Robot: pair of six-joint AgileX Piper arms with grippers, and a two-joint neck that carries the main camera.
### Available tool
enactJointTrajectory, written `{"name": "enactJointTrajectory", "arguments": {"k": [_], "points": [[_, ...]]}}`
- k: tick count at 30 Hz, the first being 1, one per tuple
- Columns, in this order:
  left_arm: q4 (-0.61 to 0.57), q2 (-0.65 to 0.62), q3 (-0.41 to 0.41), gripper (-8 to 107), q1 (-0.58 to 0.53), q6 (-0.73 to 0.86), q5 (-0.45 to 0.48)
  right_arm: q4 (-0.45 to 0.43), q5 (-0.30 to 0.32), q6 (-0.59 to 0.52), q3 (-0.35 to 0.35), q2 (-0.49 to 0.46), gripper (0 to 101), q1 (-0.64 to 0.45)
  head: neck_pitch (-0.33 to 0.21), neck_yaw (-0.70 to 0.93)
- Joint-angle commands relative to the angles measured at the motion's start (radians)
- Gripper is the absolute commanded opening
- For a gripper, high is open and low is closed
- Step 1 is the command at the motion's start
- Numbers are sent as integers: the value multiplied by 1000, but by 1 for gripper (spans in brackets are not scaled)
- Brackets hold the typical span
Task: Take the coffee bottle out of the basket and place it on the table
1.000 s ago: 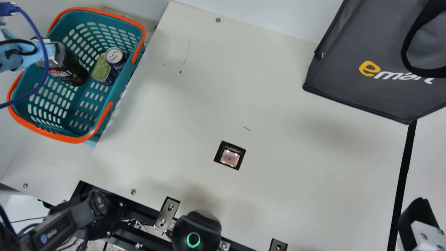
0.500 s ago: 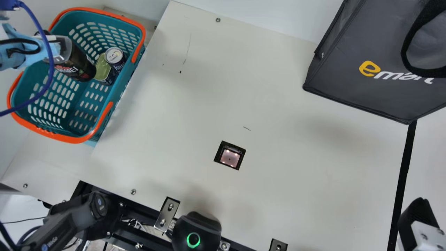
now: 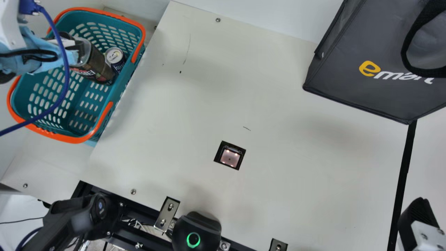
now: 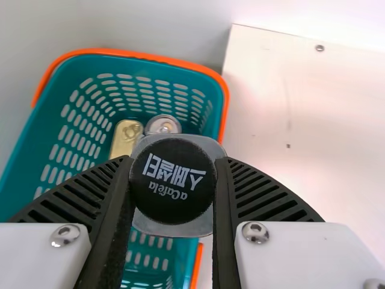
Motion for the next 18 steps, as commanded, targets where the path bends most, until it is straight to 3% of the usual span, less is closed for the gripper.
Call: {"name": "enactJointTrajectory", "arguments": {"k": [1, 18], "points": [[8, -8, 2, 10, -28, -18, 5, 0, 0, 0, 0, 0, 91, 0, -26, 2], [101, -72, 36, 10, -230, -185, 10, 0, 1, 0, 0, 0, 91, 0, -26, 2]]}}
